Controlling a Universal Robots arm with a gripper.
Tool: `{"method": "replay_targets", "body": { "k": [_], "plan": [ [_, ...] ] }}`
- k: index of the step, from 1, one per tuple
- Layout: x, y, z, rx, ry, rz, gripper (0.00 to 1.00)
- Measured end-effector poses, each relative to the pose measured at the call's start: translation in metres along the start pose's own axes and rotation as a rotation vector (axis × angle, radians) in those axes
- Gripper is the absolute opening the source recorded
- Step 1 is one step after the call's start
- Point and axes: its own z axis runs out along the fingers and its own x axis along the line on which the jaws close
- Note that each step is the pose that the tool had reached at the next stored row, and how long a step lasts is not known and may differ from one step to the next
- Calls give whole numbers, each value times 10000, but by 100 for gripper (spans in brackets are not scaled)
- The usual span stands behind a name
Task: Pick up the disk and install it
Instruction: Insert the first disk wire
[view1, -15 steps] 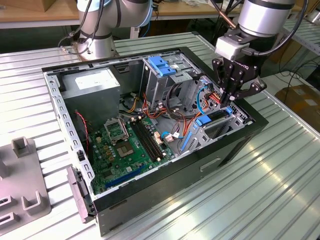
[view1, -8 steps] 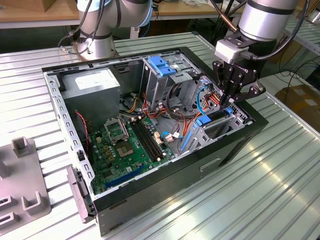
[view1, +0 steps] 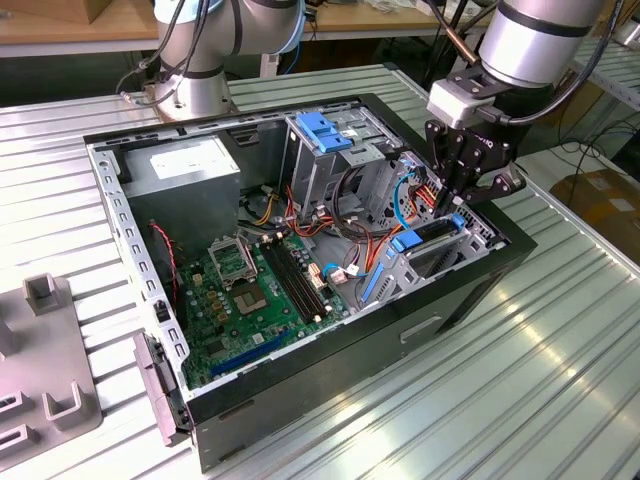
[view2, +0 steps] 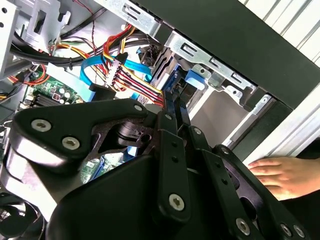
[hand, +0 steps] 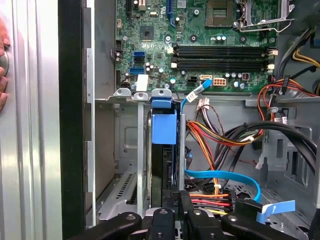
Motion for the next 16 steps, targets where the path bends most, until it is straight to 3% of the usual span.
{"method": "replay_targets", "body": {
  "k": [12,16],
  "plan": [
    [14,0,1,-2,1,31,16],
    [46,1,7,-2,-3,33,16]
  ]
}}
